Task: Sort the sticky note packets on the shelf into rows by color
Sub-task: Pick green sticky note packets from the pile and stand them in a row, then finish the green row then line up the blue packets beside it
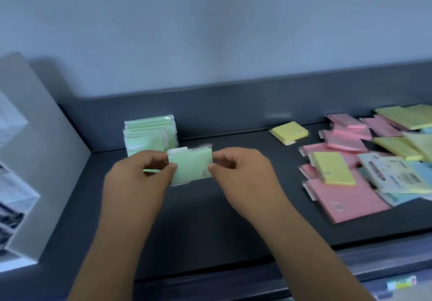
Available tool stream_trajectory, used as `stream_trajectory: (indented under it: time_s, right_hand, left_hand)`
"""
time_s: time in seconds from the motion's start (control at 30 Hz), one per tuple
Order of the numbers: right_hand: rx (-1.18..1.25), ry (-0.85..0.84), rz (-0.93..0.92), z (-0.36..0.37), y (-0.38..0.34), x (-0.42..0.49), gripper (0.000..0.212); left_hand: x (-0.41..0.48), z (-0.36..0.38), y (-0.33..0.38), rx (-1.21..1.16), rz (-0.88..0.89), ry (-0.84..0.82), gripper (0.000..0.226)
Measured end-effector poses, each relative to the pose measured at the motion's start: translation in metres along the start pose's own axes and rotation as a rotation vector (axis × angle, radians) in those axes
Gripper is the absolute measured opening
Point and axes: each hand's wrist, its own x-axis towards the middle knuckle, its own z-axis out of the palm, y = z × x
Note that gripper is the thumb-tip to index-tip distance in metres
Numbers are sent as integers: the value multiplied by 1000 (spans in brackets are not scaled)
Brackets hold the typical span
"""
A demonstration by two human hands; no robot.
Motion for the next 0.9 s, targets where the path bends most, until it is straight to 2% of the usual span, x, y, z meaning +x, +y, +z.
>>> stream_trajectory:
  time_s: [0.1, 0.23, 0.47, 0.67, 0.8, 0.9]
  right_hand:
    - [-40, -22, 31, 29, -22, 5, 24]
    - [-136, -88, 70, 74, -50, 7, 21]
    - [-251, -47, 98, 129, -69, 8, 16]
    - [-194, 17, 136, 135, -67, 11, 15]
    - [-156, 41, 147, 119, -63, 8, 28]
    - [-212, 57, 149, 97, -55, 1, 41]
  left_hand:
    - [21, -25, -16, 35, 4, -18, 24]
    - [52, -57, -47, 94, -17, -63, 14]
    - [84, -70, -67, 248, -15, -122, 18]
    - [85, -65, -69, 199, -16, -164, 13]
    - [80, -67, -60, 156, -36, -156, 18]
    - [73, -69, -48, 225, 34, -154, 18]
